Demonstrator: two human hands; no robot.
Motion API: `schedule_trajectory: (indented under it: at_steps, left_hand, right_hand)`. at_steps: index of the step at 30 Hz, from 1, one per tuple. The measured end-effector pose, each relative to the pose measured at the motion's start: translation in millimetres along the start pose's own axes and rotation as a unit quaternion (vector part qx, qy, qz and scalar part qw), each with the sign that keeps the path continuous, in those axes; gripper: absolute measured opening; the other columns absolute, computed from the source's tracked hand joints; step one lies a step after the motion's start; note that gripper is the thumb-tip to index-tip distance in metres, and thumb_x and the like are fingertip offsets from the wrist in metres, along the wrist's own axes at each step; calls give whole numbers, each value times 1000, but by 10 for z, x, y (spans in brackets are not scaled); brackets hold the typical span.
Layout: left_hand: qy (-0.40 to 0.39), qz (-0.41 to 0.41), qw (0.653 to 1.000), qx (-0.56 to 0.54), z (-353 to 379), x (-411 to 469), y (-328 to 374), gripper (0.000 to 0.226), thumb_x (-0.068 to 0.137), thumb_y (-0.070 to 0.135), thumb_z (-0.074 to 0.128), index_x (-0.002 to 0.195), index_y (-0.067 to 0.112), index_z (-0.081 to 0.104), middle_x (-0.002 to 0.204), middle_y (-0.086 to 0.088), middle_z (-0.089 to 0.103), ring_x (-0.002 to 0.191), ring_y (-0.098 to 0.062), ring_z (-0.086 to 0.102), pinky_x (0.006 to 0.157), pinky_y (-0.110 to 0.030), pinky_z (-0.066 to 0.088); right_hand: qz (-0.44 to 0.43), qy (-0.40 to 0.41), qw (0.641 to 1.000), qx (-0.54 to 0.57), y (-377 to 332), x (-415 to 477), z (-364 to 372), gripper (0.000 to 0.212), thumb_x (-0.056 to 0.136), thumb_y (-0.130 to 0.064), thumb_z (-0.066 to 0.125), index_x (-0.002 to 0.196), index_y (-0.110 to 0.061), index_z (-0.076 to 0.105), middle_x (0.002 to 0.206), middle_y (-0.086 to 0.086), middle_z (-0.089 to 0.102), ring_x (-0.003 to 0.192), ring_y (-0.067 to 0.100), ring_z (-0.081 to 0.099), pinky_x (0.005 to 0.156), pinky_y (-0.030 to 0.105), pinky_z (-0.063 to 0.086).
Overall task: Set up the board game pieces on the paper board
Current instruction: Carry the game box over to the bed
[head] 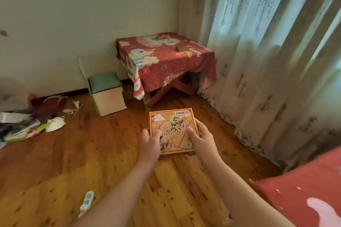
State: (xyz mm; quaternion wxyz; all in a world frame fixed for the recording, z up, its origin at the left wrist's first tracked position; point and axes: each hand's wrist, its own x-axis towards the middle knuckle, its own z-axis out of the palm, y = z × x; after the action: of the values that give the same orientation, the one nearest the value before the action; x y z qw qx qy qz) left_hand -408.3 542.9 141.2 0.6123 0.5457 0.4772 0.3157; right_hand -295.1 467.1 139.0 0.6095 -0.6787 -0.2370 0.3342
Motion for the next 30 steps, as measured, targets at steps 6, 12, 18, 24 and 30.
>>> schedule_trajectory:
  at_steps: [6, 12, 18, 24, 30]
  left_hand:
    - [44, 1, 999, -14, -520, 134, 22, 9, 96, 28, 44, 96, 20, 47, 100, -11, 66, 86, -26, 69, 73, -45, 57]
    - [79, -11, 996, -30, -847, 176, -31, 8, 96, 29, 43, 97, 23, 47, 99, -9, 67, 84, -25, 70, 71, -42, 57]
    - [111, -10, 993, -31, -965, 348, -2, 15, 97, 24, 42, 106, 14, 47, 92, -7, 66, 77, -21, 69, 56, -31, 54]
    - [119, -10, 992, -28, -764, 787, 95, 19, 97, 25, 42, 110, 12, 47, 97, -9, 68, 79, -22, 70, 55, -29, 53]
    - [133, -6, 990, -36, -497, 1272, 299, 17, 96, 25, 43, 105, 12, 49, 95, -8, 67, 76, -21, 70, 47, -24, 47]
  right_hand:
    - [0, -48, 999, -16, -56, 59, 547, 38, 93, -32, 51, 129, -32, 41, 105, -3, 68, 82, 12, 71, 73, 39, 59]
    - [19, -85, 996, -29, -58, 80, 916, 41, 93, -33, 51, 132, -31, 39, 109, -2, 67, 84, 12, 71, 72, 36, 60]
    - [13, -106, 993, -40, -49, 263, 1126, 43, 93, -32, 51, 134, -27, 39, 110, -2, 67, 84, 12, 71, 68, 33, 60]
    - [0, -107, 993, -44, -112, 765, 1108, 41, 93, -32, 50, 133, -27, 41, 109, -3, 67, 83, 10, 71, 67, 30, 60]
    - [-14, -120, 992, -33, -269, 1371, 1050, 39, 93, -30, 51, 131, -27, 42, 108, -3, 67, 82, 9, 71, 65, 27, 59]
